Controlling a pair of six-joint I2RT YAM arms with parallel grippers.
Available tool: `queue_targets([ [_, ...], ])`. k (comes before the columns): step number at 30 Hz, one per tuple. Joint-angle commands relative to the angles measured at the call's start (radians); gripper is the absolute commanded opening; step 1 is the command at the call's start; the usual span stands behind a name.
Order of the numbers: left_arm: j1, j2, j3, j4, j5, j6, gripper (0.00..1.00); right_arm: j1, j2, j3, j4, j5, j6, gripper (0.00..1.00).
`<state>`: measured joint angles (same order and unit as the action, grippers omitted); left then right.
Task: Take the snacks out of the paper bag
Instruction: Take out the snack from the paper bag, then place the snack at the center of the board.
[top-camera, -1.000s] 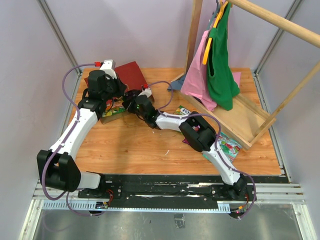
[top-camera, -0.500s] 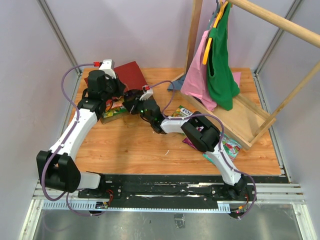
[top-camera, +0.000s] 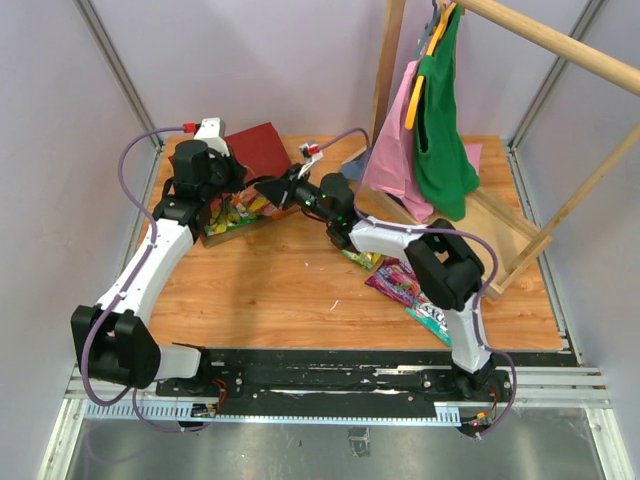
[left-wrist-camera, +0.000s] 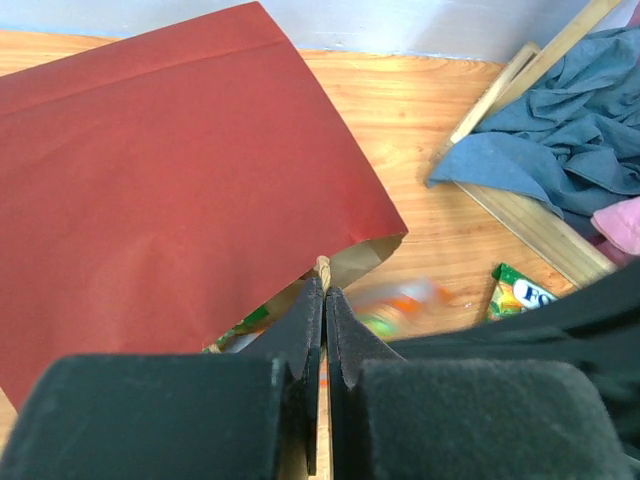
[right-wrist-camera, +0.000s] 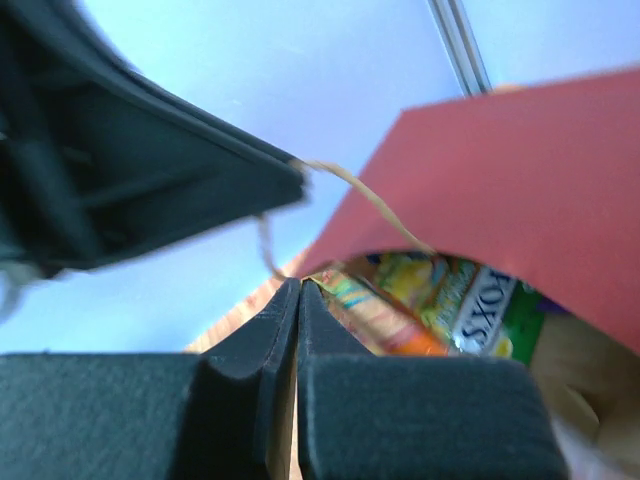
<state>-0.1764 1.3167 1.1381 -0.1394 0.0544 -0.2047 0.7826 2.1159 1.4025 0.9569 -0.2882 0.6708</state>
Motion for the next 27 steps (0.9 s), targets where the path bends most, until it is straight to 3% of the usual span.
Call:
queue_targets([
  [1,-0.003,-0.023,-0.005,0.015,-0.030,0.018,0.01,0.000,-0.166,-0.019,-0.021,-0.117,-0.082,0.01],
  [9,-0.003,-0.017,-0.004,0.015,-0.032,0.016,0.01,-0.035,-0.419,-0.142,-0.281,-0.188,-0.156,0.01],
  [16,-0.002,-0.016,-0.007,0.019,-0.036,0.019,0.01,-0.044,-0.629,-0.158,-0.700,-0.092,-0.379,0.01],
  [27,-0.003,-0.008,-0.007,0.017,-0.038,0.024,0.01,-0.043,-0.892,-0.329,-0.985,-0.028,-0.428,0.01],
])
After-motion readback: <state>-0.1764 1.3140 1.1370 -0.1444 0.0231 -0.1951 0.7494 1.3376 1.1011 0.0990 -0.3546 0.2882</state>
